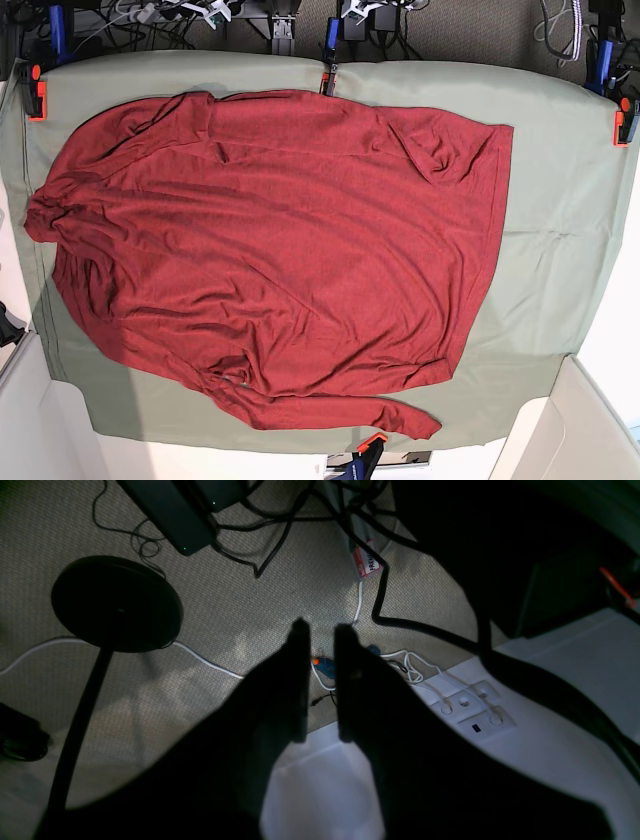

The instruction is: Fold the T-shirt properly

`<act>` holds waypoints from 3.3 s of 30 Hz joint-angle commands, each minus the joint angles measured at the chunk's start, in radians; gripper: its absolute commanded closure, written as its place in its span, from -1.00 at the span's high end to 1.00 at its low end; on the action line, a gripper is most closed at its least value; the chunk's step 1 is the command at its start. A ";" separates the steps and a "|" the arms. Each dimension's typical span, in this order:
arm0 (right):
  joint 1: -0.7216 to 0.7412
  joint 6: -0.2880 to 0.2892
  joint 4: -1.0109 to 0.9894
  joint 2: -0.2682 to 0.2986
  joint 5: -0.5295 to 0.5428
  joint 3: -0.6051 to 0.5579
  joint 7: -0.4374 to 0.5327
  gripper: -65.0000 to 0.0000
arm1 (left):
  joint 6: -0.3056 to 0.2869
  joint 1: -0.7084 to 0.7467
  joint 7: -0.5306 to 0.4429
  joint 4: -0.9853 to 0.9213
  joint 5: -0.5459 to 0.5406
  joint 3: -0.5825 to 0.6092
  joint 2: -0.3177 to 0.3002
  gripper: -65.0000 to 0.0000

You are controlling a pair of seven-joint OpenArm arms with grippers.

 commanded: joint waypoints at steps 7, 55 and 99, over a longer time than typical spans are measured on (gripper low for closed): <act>-0.005 0.000 0.017 0.003 -0.002 -0.002 0.008 -1.00 | -0.006 0.001 -0.013 0.005 0.001 -0.001 0.000 -0.46; -0.489 0.169 0.771 0.268 0.253 0.003 -0.027 -0.26 | -0.225 0.483 0.025 0.737 -0.258 -0.094 -0.172 -0.46; -0.452 -0.085 1.487 0.261 0.723 0.561 -0.319 0.10 | -0.379 0.926 0.282 1.747 -0.841 -0.787 -0.272 0.11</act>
